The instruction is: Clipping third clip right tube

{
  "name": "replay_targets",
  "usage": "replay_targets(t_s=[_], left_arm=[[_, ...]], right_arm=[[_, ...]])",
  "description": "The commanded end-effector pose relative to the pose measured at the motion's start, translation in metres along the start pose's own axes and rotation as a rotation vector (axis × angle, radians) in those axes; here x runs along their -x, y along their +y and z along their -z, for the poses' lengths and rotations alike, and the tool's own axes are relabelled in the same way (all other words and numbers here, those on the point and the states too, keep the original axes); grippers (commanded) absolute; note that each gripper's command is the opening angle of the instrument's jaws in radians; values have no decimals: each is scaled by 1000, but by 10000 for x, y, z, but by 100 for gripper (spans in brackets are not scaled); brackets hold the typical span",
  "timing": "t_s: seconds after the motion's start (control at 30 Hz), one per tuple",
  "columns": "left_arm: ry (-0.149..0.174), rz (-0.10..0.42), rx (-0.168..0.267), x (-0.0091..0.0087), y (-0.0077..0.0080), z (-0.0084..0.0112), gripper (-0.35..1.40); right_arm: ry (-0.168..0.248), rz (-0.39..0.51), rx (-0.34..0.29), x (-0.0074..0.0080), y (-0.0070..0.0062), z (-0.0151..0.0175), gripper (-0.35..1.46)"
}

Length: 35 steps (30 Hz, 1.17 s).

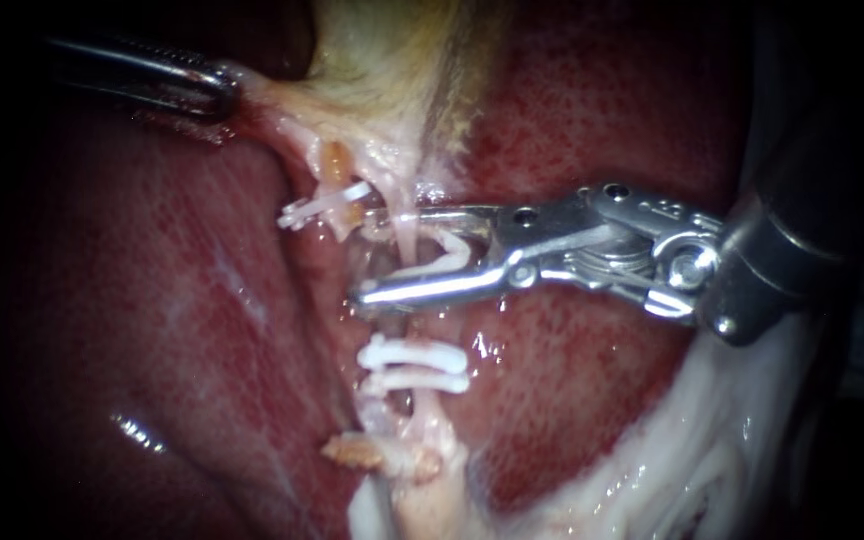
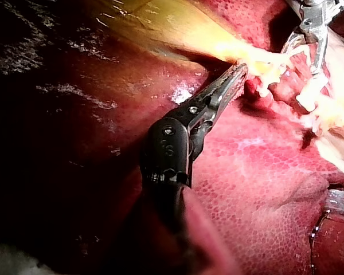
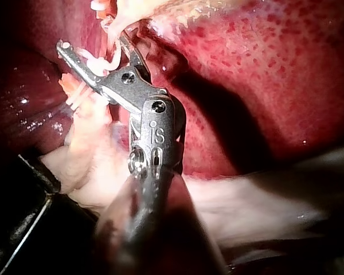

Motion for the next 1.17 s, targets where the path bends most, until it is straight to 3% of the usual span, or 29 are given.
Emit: replay_targets(t_s=[0.03,0.27,0.53,0.73,1.13,1.17], left_arm=[[0,0,0,0,0,0,-35],[0,0,1,0,-1,0,-35],[0,0,1,1,-2,-1,-35],[0,0,1,1,-2,-1,-35],[0,0,1,1,-3,-1,-35],[0,0,1,1,-4,-1,-35]], right_arm=[[-3,-10,-7,1,0,1,39],[-11,-50,-41,3,0,6,14],[-29,-97,-97,3,0,6,-35],[-30,-179,-101,4,0,7,-35],[-37,-179,-122,10,6,6,-35],[-39,-178,-123,12,7,6,-24]])
